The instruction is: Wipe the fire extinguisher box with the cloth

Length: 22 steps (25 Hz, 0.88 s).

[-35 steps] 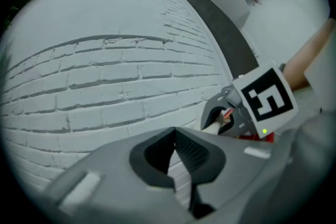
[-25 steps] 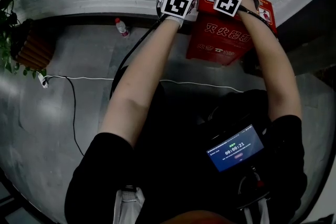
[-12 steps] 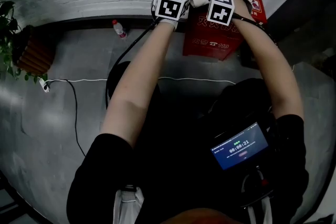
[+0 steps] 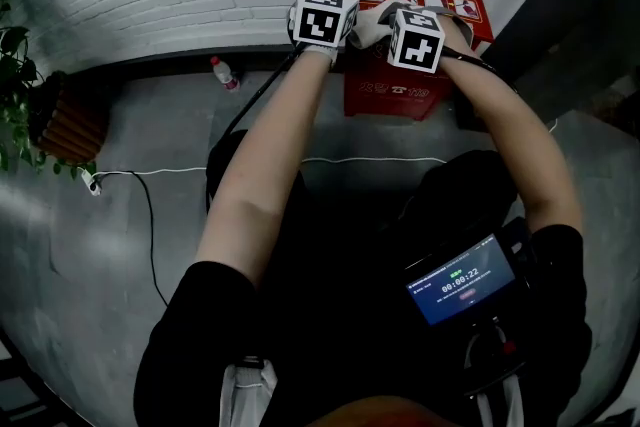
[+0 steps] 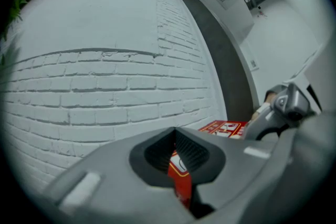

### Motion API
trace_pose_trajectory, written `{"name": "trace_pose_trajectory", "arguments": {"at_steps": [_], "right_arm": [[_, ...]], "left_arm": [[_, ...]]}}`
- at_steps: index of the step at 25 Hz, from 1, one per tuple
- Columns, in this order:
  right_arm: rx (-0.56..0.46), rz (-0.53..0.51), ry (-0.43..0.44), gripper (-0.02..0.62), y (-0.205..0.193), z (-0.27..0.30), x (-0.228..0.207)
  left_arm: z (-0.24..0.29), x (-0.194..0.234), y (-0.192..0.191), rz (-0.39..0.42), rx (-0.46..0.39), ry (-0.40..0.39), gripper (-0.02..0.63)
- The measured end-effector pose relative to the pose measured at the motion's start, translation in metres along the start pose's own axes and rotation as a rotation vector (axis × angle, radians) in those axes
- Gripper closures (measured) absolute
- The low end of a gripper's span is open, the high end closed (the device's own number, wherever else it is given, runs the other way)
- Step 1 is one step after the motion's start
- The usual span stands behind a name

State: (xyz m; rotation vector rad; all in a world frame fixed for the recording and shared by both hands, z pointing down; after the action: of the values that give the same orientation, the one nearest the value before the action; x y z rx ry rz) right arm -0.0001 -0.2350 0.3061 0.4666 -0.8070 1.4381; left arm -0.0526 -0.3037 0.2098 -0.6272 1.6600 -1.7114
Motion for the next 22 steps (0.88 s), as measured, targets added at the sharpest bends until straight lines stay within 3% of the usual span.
{"name": "trace_pose_trajectory", "arguments": {"at_steps": [4,11,17,22], "right_arm": [[-0.042,0.074,-0.015,0.512,-0.008,-0.022,-0.015],[-0.025,0.177,-0.153,0.512,-0.052,-0.043,-0.089],[0.074,0.188,-0.227,0.512,-0.105,-0.023,-0.14],[0.132,0.142,-0.295,0.511,-0.126,0.004,-0.166]], "left_arm": [[0.009,-0.003,0.015,0.017,-0.016,-0.012,0.606],[0.032,0.004,0.038,-0.004,-0.03,0.017,0.606],[0.063,-0.008,0.057,0.031,-0.026,-0.017,0.606],[0.086,-0.009,0.048,0.002,-0.01,-0.043,0.606]]}}
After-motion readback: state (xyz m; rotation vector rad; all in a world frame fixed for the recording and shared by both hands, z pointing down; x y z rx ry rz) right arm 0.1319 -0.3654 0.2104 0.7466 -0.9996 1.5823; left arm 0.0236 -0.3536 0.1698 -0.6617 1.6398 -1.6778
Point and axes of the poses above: the fingertips, and each gripper's own axes: z forward along the fingers, x to its left, y out of its top, the point moved 2 cm from there along -z, backward along the fingers, and after that the axes turned 11 degrees about -y, right-handed, at the moved point
